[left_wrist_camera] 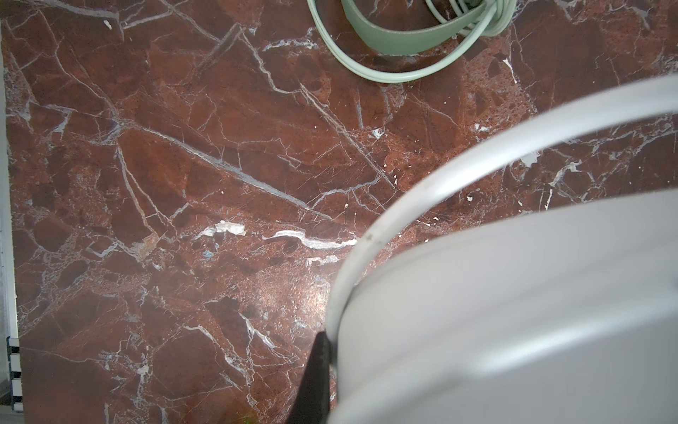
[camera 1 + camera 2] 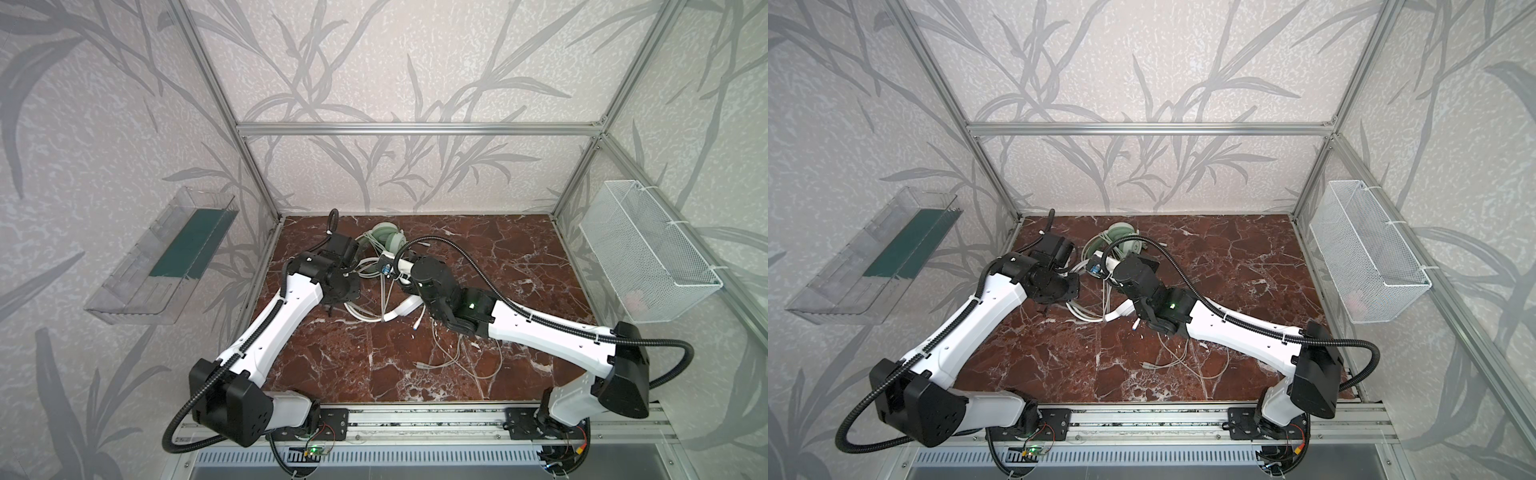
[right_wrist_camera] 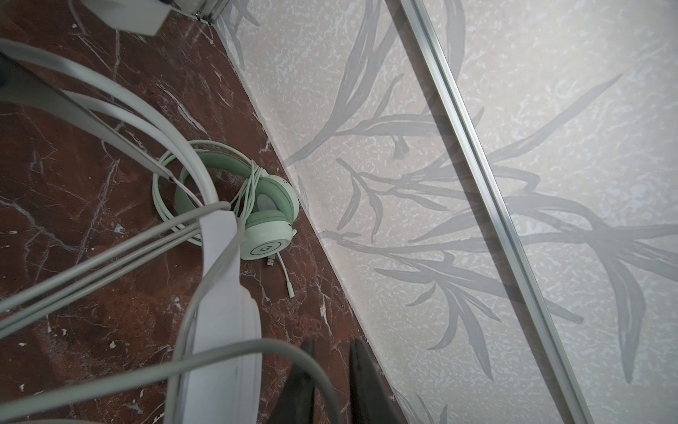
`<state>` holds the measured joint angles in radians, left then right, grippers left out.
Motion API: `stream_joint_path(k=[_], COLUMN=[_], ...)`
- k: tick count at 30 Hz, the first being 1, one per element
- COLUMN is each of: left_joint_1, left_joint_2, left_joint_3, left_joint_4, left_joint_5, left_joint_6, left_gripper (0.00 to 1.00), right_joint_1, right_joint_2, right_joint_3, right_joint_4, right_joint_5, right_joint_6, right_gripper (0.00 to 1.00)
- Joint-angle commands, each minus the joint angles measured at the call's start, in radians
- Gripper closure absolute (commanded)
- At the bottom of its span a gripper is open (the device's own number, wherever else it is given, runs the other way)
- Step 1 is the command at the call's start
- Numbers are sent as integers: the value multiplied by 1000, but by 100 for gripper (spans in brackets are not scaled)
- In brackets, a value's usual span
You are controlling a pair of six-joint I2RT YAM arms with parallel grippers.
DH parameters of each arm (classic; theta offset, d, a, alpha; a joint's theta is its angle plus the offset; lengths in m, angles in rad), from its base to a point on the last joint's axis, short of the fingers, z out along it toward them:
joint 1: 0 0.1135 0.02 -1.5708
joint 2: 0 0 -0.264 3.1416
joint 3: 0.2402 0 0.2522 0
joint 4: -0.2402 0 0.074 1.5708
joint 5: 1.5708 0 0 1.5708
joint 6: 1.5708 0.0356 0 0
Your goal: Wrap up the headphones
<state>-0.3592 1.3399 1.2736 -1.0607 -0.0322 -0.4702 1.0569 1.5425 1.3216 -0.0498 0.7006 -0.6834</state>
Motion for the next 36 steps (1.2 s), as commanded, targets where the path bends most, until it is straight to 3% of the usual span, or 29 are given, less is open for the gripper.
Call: stream_joint_path(k=[1, 5, 9, 12, 19, 30, 36], left_joint_1=[-2, -2, -3, -4, -23, -45, -54], left_joint_2=[-36, -34, -26, -20, -16, -31, -34], left_joint_3=[-1, -8, -10, -7, -6, -25, -22], left_joint_4=[26, 31, 32, 38, 38, 45, 45], left_joint_5=[14, 21, 29, 47, 85, 94, 112], left_joint_6=[8, 11, 11, 9, 19, 34, 37], left_gripper=[100, 100, 100, 100, 100, 100, 100], right_joint_1=[-12, -8, 32, 75, 49, 15, -8], right_joint_2=[10, -12, -61, -88, -27, -44, -25], right_joint_3=[29, 28, -2, -24, 25, 51, 49], right_joint_4=[34, 27, 62, 89, 110, 84, 153], right_joint_5=[33, -11, -78, -154, -143, -252, -183], right_joint_6=[-16, -11, -56, -111, -161, -134, -233], right_gripper=[84, 96, 98, 97, 97, 100, 93])
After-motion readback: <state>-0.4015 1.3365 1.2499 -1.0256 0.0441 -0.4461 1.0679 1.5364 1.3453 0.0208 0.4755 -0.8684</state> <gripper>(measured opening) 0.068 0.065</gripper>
